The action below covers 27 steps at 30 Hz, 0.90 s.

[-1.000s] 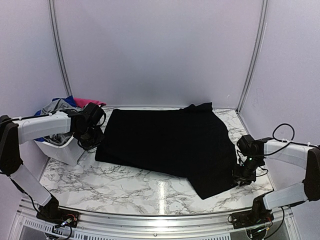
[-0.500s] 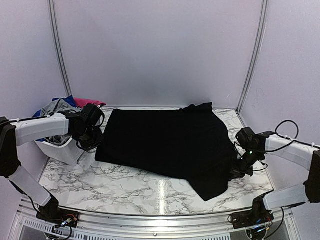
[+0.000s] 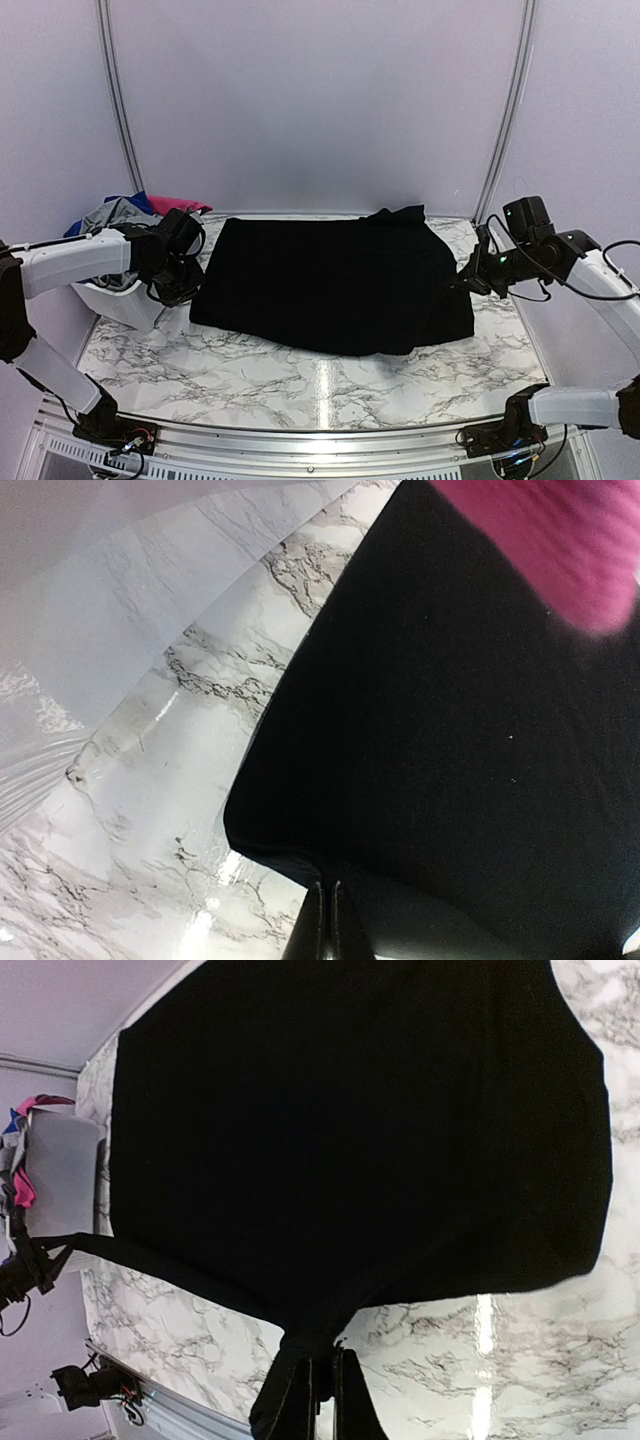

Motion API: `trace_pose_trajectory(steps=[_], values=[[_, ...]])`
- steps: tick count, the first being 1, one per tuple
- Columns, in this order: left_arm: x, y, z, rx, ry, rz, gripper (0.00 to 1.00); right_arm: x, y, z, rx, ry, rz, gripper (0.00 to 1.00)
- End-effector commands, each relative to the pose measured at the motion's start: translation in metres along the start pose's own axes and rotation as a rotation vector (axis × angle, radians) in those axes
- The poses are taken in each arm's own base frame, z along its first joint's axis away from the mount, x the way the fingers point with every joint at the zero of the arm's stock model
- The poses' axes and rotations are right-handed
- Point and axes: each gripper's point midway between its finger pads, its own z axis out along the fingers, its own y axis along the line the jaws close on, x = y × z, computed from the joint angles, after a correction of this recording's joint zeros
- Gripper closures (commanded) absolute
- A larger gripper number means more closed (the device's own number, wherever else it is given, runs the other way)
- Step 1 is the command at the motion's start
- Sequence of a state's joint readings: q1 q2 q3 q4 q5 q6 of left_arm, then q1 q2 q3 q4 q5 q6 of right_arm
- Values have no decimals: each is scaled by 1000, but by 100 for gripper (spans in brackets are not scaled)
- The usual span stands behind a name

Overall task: Fold and stack the mixed laundry pile
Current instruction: Fold the flattened T-shirt at the center of the board.

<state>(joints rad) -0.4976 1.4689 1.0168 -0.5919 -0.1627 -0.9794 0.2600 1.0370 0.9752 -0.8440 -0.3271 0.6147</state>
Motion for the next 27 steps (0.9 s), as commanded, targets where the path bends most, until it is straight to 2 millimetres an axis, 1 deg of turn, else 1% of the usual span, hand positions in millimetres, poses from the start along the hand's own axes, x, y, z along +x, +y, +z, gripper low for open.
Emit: trace_pose_trajectory(steps=[1,5,8,12,16,20,25,27], values=[[-17,-2,-15,-34,-41,12,100,-53,33,-21,-73,-170,-18,100],[-28,-7,-10,-53,-55,5,100,-92,23,-24,-57,-251,11,100],[-34,-13,-4,-67,-61,13,100,-111,12,-17,-36,-267,37,100],[-46,-16,6,-98,-78,17,100,-130,8,-8,-23,-285,28,100],[-52,-19,15,-117,-83,11,100,-142,8,5,-29,-288,37,100],[-58,-26,22,-122,-85,18,100,-151,2,15,0,-287,45,100],[-66,-31,28,-139,-103,32,100,-162,-9,23,39,-292,61,100],[-68,-31,33,-150,-102,35,100,-163,-13,32,47,-278,70,100]])
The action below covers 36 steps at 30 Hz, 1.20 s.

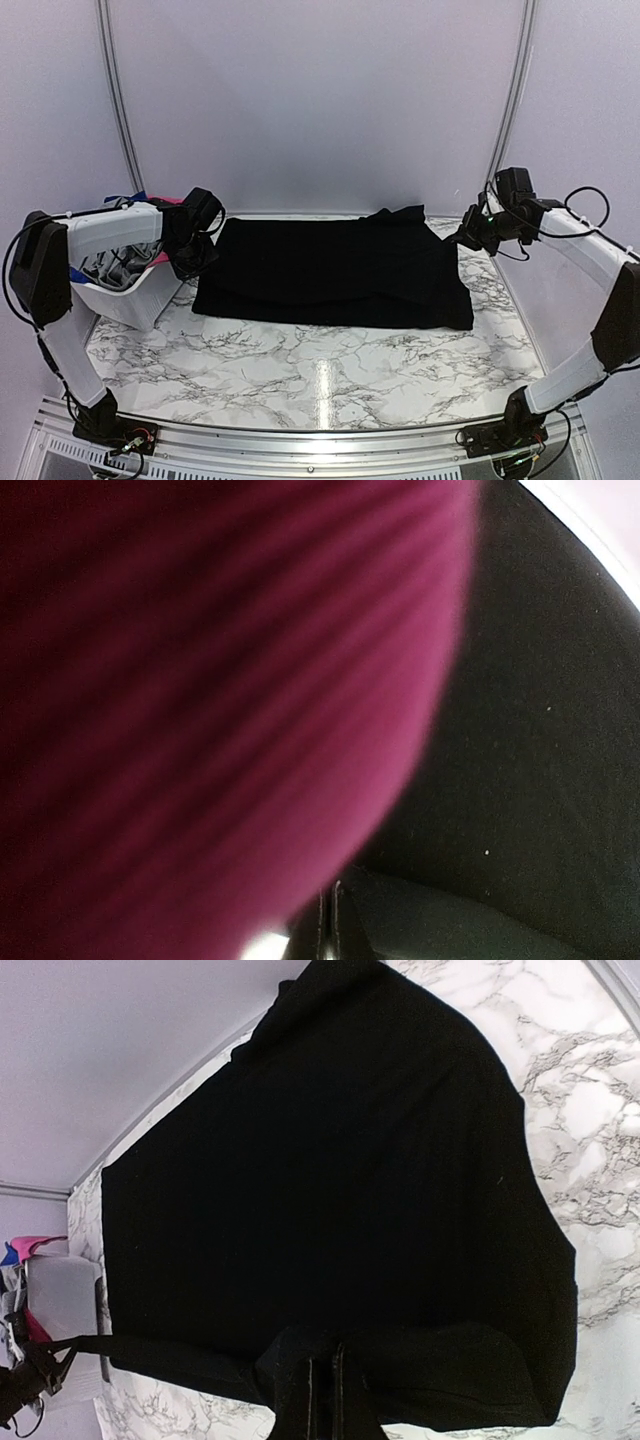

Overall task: Fold and stack the mixed laundry pile
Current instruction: Fold the flattened T-shirt at the center of the board.

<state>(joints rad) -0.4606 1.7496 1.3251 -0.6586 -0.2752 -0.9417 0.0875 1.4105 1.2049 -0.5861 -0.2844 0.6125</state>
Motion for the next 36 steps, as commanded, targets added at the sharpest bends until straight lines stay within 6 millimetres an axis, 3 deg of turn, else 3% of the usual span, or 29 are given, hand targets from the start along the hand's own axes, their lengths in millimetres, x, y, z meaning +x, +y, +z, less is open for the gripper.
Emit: trace_pose_trajectory(steps=[1,7,12,19,25,27,29,31,32,33,36], values=[[-10,1,9,-44,-21,24,100,-26,4,7,0,-57,-14,100],[-14,-1,17,-62,-28,34,100,-25,-6,44,17,4,-7,100],[-18,1,22,-81,-35,45,100,-37,-4,67,13,16,-29,100],[-13,3,32,-97,-13,51,100,-43,-3,93,6,64,-36,100],[-25,0,31,-102,-48,66,100,-61,-1,108,17,48,-52,100],[-32,-3,27,-98,-65,81,85,-59,-2,112,29,95,-58,88],[-41,-2,16,-95,-103,71,61,-67,1,103,22,92,-77,59],[-54,2,-2,-92,-160,62,46,-77,-5,83,22,65,-74,39],[-59,3,-10,-86,-184,61,41,-77,-6,74,19,56,-80,33],[-64,2,-19,-72,-200,70,38,-85,-21,58,31,30,-69,29],[-64,-15,-34,9,-179,163,36,-65,-39,35,21,49,-93,26]])
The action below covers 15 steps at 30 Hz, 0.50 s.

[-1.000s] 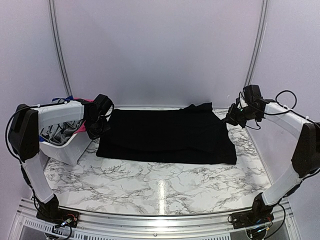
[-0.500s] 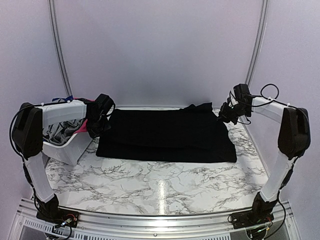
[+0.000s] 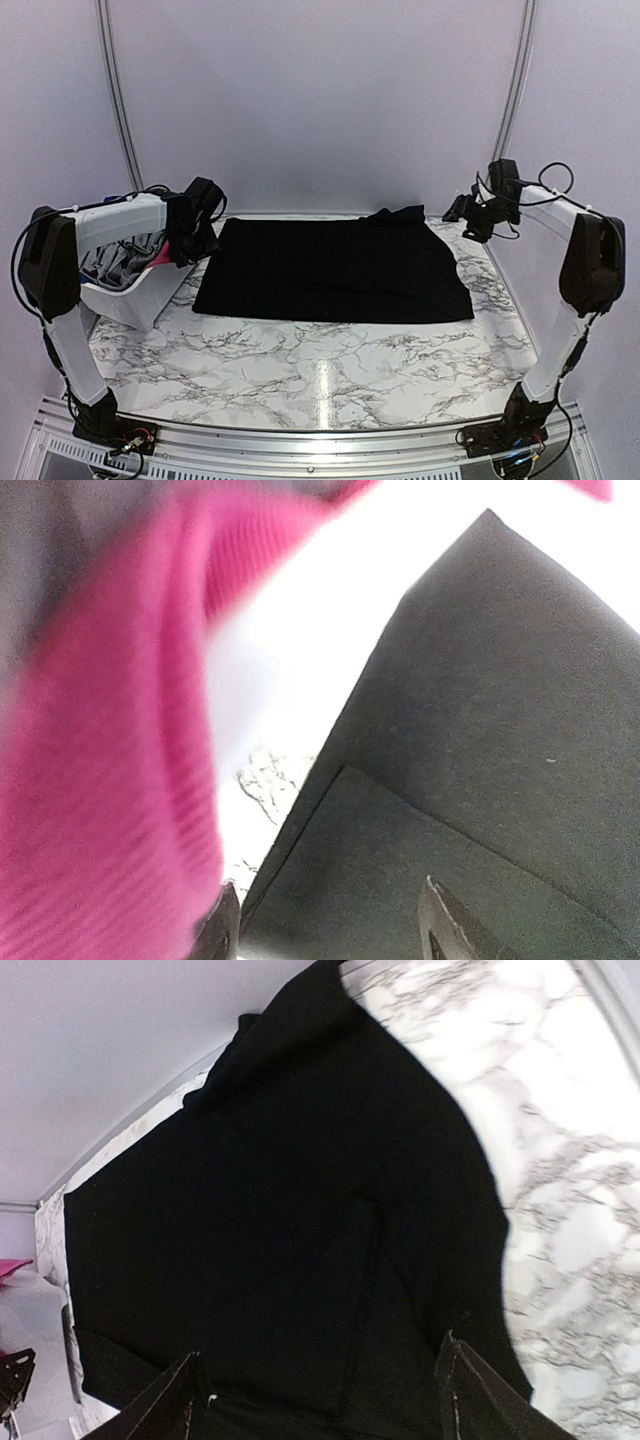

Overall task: Fold and stack the mixed laundry pile
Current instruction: Fold the flattened T-shirt at the center of the board.

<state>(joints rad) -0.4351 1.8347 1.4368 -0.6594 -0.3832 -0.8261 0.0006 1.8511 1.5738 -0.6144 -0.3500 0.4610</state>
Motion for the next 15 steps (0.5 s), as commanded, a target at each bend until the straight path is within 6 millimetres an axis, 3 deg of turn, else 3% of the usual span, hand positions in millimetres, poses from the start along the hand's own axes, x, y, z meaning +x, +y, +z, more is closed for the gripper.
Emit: trace_pose_trajectory(steps=[1,6,8,11,15], values=[[-25,-17,-43,118,-57,125,35,23,-19,-48,-25,12,-47,26],[20,-65,-55,264,-2,396,28,95,-16,-47,-123,157,-43,37],[38,-80,-58,310,21,461,28,114,-14,-47,-110,189,-60,42],[56,-96,-56,345,49,486,28,125,-17,-37,-96,210,-59,44],[67,-111,-52,391,74,454,29,133,-2,-10,-137,262,-59,45]])
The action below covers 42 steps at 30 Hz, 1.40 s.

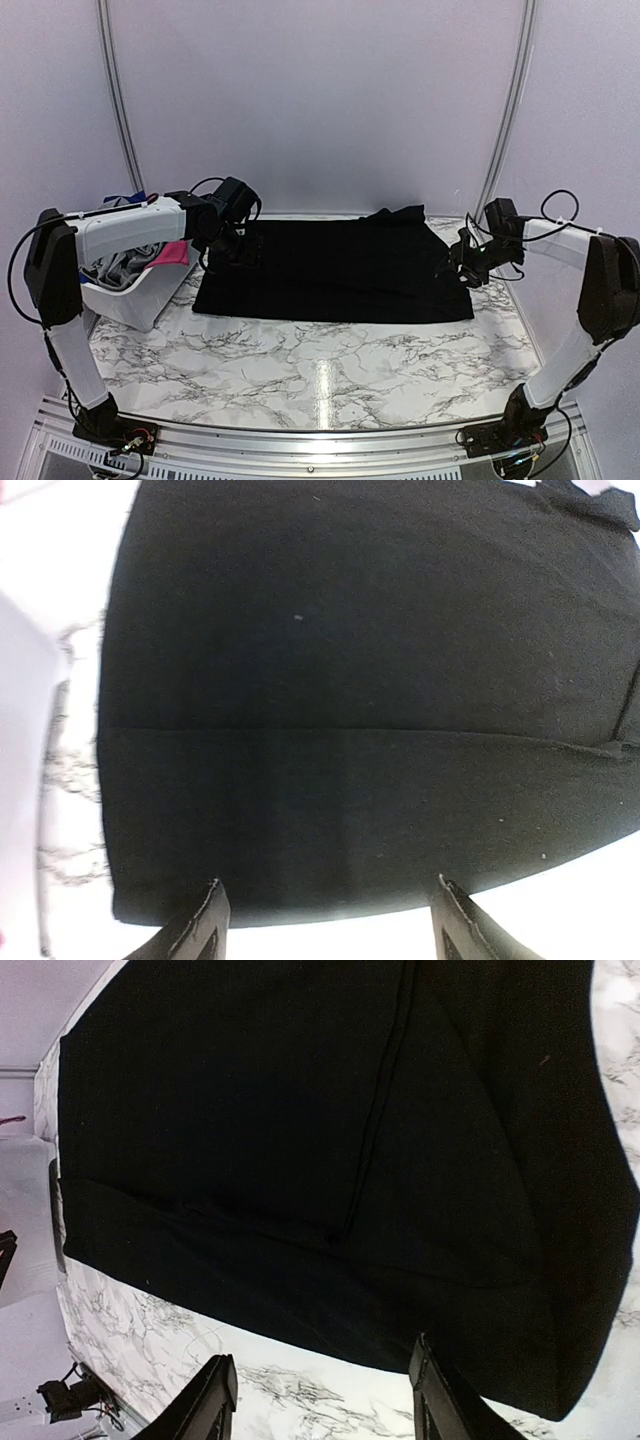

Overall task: Fold and stack the mixed laundry pile
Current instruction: Adjust the 1/3-folded T-shirt at the center of the board.

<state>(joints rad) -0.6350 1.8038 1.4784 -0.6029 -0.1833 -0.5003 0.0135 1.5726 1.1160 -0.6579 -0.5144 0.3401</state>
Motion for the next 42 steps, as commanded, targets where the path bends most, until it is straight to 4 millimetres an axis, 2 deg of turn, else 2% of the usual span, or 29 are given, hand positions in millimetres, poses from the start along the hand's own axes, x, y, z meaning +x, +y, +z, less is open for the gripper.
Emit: trace_pose_trajectory(steps=[1,5,8,15,20,26,34,42], values=[[-2,-15,14,65,13,-10,29,-12,20,23,-67,10,-28,46],[-1,-18,19,65,18,-23,29,-8,23,51,-97,66,5,50],[-3,-15,17,50,7,-34,29,-4,17,65,-88,88,31,51],[0,-12,21,32,9,-47,29,-8,8,82,-84,89,75,54],[0,-11,24,22,11,-51,29,-9,9,94,-106,106,99,60],[-3,-10,25,13,4,-57,28,-6,7,98,-101,130,107,64],[-12,-9,20,4,-27,-47,28,-16,17,95,-129,121,99,100],[-23,-6,12,-10,-63,-46,28,-33,30,87,-157,80,73,100]])
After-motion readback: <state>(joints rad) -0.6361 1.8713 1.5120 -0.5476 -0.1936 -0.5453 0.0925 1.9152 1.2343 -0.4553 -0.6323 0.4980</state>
